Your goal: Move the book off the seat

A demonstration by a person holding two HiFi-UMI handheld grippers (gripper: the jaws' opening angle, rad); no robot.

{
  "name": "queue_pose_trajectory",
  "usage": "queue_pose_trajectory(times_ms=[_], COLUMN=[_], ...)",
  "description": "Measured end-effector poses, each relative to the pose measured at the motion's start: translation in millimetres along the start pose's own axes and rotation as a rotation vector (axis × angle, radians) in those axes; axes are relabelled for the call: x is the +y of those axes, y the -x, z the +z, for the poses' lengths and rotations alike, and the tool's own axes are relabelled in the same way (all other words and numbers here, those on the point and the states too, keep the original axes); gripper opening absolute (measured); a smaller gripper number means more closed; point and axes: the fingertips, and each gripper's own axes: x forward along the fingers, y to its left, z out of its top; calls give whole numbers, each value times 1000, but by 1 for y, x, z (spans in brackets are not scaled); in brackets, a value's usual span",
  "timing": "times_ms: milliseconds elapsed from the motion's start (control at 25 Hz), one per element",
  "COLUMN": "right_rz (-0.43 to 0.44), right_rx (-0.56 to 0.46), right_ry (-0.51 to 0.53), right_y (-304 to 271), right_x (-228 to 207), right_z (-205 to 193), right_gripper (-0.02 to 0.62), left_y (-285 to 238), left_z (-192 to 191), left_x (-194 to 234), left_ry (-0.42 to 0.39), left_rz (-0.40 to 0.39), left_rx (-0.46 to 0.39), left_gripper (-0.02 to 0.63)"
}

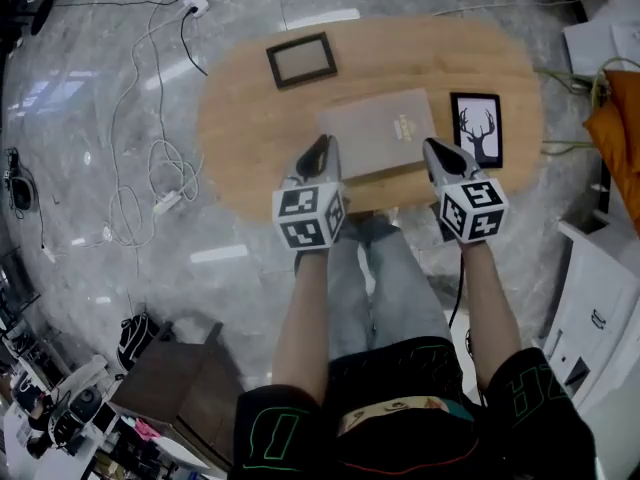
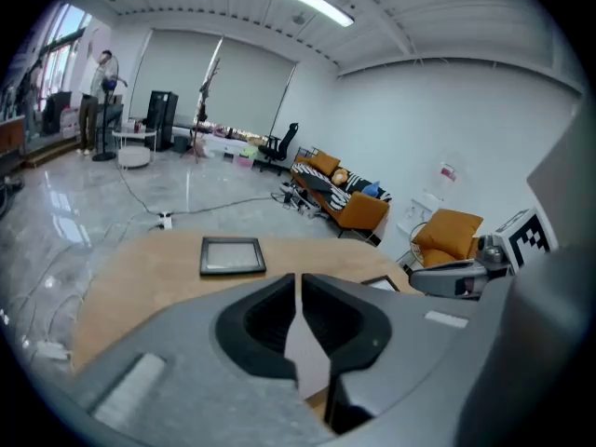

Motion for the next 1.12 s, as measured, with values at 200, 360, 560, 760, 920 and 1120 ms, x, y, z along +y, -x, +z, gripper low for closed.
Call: queue_pose_trajectory(times_ms=[200, 360, 560, 760, 920, 1120], right_rz=[40, 69, -7, -125, -198, -277], right_rx=[-160, -298, -390, -484, -555, -629], right_ry=[-40, 13, 86, 193, 296, 276], right_y=[72, 105, 160, 197, 223, 254], right_x=[75, 112, 123, 136, 147, 138], right_z=[104, 195, 254, 306, 349, 373], right_gripper=[3, 3, 3, 3, 3, 3], left_y=[118, 166, 220, 258, 258, 272], left_z=[123, 211, 288, 330, 359, 392], left_x=[-6, -13, -37, -34, -53, -76], left_ry=[-302, -280, -325, -293, -313, -352], left_rz=[15, 36, 42, 82, 69, 19], left_rx=[-168, -332, -483, -597, -639, -705], left_gripper=[11, 11, 11, 11, 11, 11])
